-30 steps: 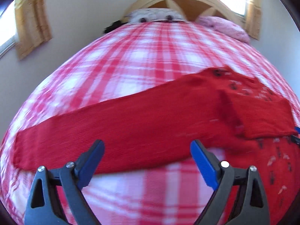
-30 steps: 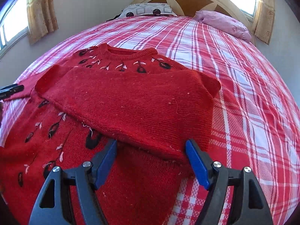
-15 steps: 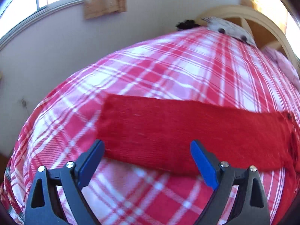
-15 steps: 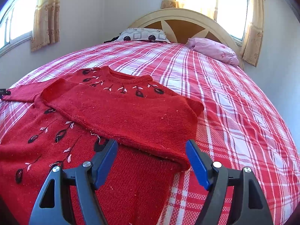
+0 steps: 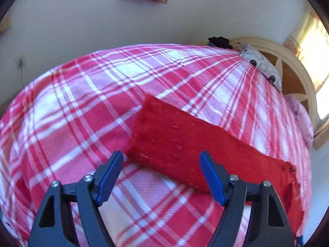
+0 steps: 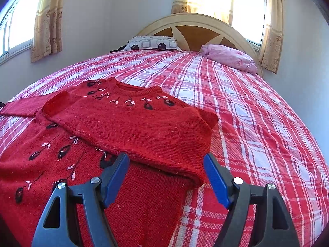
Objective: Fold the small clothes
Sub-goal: 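Release and move the left gripper to the other sleeve cuff, grasp it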
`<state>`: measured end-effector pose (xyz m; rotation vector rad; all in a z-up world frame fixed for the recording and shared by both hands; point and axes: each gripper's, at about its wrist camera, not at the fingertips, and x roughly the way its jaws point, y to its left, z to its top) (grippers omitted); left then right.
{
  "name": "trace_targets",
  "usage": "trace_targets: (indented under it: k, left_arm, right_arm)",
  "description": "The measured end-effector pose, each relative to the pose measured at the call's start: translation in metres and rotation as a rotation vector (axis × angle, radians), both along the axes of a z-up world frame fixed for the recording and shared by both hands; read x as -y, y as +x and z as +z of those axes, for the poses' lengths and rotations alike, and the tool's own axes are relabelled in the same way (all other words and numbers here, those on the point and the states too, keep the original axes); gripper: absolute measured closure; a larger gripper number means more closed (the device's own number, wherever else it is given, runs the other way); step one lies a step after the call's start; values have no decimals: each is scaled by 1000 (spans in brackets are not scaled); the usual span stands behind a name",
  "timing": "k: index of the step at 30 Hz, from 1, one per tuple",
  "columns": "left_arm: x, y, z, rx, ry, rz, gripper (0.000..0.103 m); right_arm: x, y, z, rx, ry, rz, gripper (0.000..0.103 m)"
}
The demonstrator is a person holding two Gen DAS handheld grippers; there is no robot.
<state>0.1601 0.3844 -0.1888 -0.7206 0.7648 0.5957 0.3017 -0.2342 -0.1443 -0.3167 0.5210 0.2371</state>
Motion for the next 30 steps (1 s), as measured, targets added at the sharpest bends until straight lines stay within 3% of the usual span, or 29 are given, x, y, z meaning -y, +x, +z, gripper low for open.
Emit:
trace_targets:
  k: [5, 10, 13, 15, 17, 23, 30]
  left_arm:
    - [9, 7, -4, 22, -57, 2, 25]
    - [-4, 14, -13, 38, -62, 51, 37]
    - [-11, 17, -14, 54, -60, 76, 54]
    - [-14, 18, -16, 62, -74, 64, 100]
    - [-14, 16, -20, 73, -99, 55, 97]
    - [3, 17, -4, 121, -54, -6, 98]
    - [40, 36, 38, 201, 8, -117, 98]
  right_arm:
    - [0, 0, -1, 2, -8, -9, 28]
    - [-1, -2, -1, 12, -12, -15, 27]
    - [0, -2, -2, 11, -13, -19, 27]
    - [1, -1, -3, 11, -11, -23, 27]
    - [1, 0, -3, 10, -9, -26, 27]
    - [0, 2, -4, 3, -15, -30, 27]
    - [0, -8, 4, 48, -11, -12, 27]
